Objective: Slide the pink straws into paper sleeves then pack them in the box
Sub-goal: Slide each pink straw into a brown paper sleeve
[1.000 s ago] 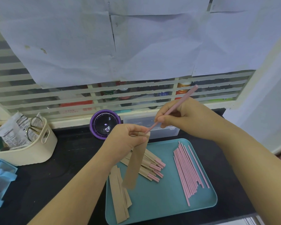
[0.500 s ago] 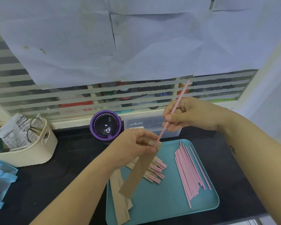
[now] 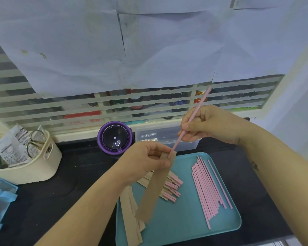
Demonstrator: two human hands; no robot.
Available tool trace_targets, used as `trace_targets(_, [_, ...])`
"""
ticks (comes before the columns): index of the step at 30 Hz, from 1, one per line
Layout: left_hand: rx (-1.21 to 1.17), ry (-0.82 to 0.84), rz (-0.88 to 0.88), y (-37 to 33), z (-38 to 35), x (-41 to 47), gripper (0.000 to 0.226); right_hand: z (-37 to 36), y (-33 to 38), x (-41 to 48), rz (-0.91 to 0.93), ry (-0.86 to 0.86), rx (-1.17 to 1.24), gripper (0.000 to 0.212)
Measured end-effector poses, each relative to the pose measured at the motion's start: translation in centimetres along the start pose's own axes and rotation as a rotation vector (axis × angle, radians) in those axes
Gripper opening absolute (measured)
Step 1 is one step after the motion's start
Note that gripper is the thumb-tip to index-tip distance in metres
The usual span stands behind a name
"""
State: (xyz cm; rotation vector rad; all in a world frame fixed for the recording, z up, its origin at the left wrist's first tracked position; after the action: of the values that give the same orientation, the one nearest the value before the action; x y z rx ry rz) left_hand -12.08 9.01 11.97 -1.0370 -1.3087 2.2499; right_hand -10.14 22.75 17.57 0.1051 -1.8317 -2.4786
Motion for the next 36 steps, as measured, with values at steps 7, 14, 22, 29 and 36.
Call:
trace_targets(7, [-0.059,-0.191,0.028,0.7,2.0,0.6,0.022,-1.5,2.8,-0.2,0.214,-0.146,-0.381,0.01])
trace_targets(14, [-0.029,-0.278,0.045,1.3,3.0,0.8,0.015,-5.9,2.2,-0.1,0.212,0.035,-0.595,0.016])
trace_targets(22, [-0.277,-0.178,0.086,2.2,2.6,0.6,0.019,-6.5,1.3,-0.8,0.242,0.024,-0.584,0.021])
trace_targets(29, [-0.4,-0.162,0.111,2.6,2.4,0.8,0.025,-6.6,0.9,-1.3,0.307,-0.028,-0.587,0.016])
trace_targets(36, [-0.376,-0.188,0.11,2.4,2.6,0.5,0.016,-6.4,1.1,-1.6,0.321,-0.067,-0.579,0.016])
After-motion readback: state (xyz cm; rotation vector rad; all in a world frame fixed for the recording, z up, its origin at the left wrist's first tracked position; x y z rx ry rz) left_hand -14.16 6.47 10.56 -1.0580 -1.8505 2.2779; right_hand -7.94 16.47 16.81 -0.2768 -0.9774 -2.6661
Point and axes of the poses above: each hand's wrist, its own x-axis towards the middle knuckle, its own z-axis out of the back of the hand, y = z × x, the point moved 10 cm from there along x, towards the middle knuckle, and after that the axes turned 11 degrees about z, right-handed, at the moved point
